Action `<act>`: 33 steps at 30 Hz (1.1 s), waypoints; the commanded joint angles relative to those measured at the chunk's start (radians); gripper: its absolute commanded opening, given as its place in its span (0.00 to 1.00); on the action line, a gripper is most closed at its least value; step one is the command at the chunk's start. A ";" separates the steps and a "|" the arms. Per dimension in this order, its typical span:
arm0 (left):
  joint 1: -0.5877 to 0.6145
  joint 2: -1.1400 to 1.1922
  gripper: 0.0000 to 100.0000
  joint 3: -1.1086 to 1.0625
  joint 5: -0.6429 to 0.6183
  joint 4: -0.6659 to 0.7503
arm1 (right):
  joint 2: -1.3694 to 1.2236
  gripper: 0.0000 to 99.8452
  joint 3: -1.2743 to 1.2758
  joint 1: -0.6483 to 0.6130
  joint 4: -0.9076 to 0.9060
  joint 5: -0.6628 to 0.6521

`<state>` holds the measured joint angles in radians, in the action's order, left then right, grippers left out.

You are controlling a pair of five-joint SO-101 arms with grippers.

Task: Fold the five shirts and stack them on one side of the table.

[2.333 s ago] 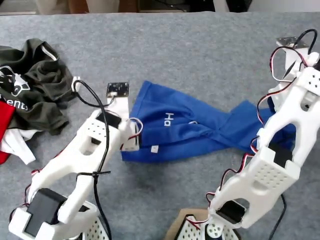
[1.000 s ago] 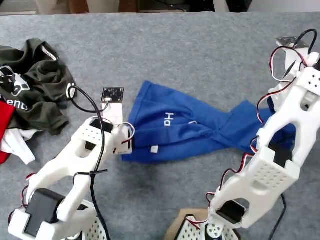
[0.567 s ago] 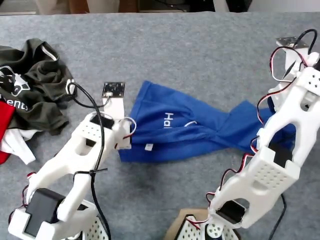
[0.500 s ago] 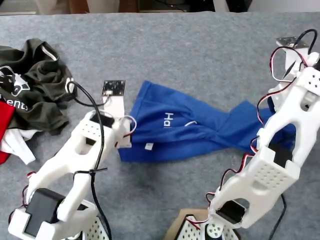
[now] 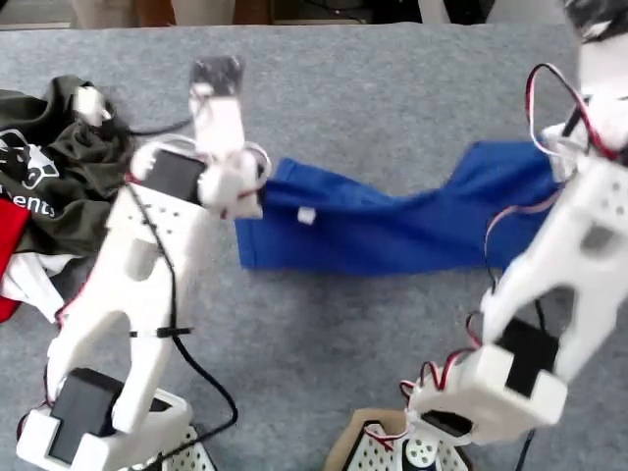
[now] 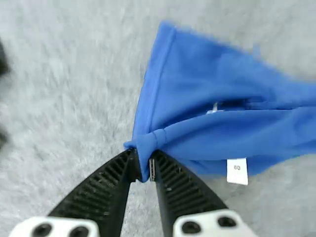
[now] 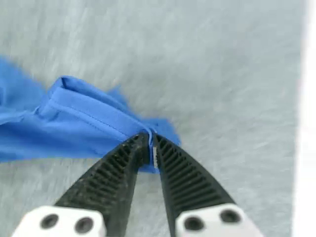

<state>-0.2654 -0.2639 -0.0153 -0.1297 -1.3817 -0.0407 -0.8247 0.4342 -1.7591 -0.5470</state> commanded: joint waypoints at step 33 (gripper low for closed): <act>0.431 -0.326 0.02 0.933 0.078 -0.377 | 0.521 0.01 -0.618 -0.044 0.376 0.120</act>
<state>0.1826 -0.5861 1.0203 -0.0606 -1.7499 0.4795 -1.4477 0.3943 -1.4385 -0.4242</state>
